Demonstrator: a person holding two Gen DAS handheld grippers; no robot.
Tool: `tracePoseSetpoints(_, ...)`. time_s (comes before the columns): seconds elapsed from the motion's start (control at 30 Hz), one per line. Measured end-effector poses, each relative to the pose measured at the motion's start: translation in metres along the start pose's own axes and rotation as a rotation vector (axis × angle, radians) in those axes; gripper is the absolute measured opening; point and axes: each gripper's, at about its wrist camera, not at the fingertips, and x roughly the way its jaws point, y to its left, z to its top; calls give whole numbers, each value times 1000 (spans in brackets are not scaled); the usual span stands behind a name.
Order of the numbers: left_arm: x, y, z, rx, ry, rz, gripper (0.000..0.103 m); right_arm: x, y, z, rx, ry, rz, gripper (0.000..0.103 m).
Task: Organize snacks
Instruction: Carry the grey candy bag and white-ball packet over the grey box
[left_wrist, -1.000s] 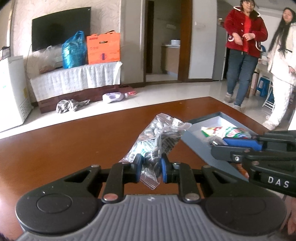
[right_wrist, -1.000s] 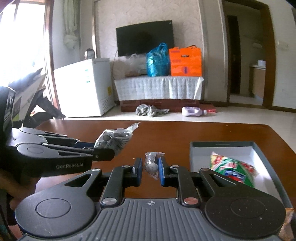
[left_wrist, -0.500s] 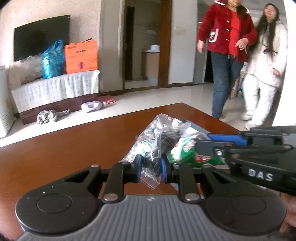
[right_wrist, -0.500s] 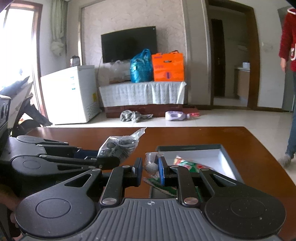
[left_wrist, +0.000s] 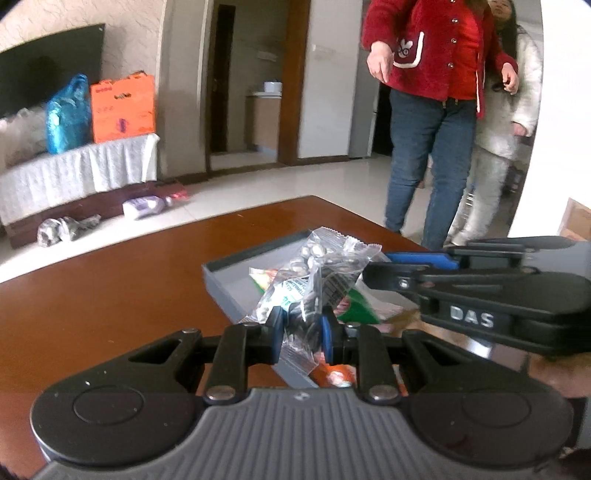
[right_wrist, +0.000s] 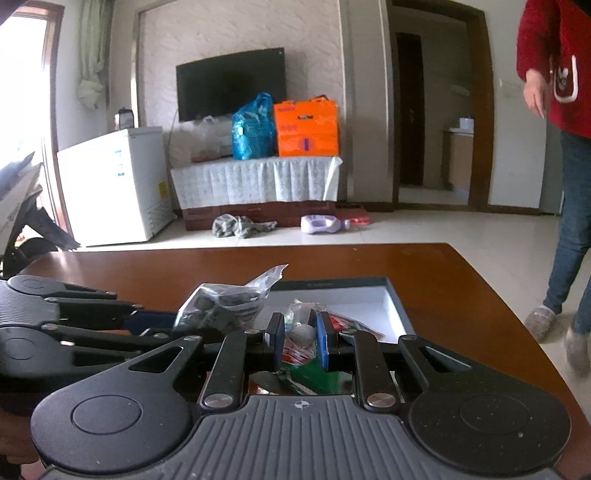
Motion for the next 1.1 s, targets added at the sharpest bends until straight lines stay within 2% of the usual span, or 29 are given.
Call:
tracePoseSetpoints(0.27,6,-22,-5,11,24,-69,17,0,-16,-7,13,23,-30,20)
tracePoseSetpoints(0.8,34,-26,-14,35,72,-83,17,12,-33,-14,21,93,-52,20)
tracePoseSetpoints(1.1,36,-25,-17,39,78,-84,17,18,-34,-11,21,109,-49,20)
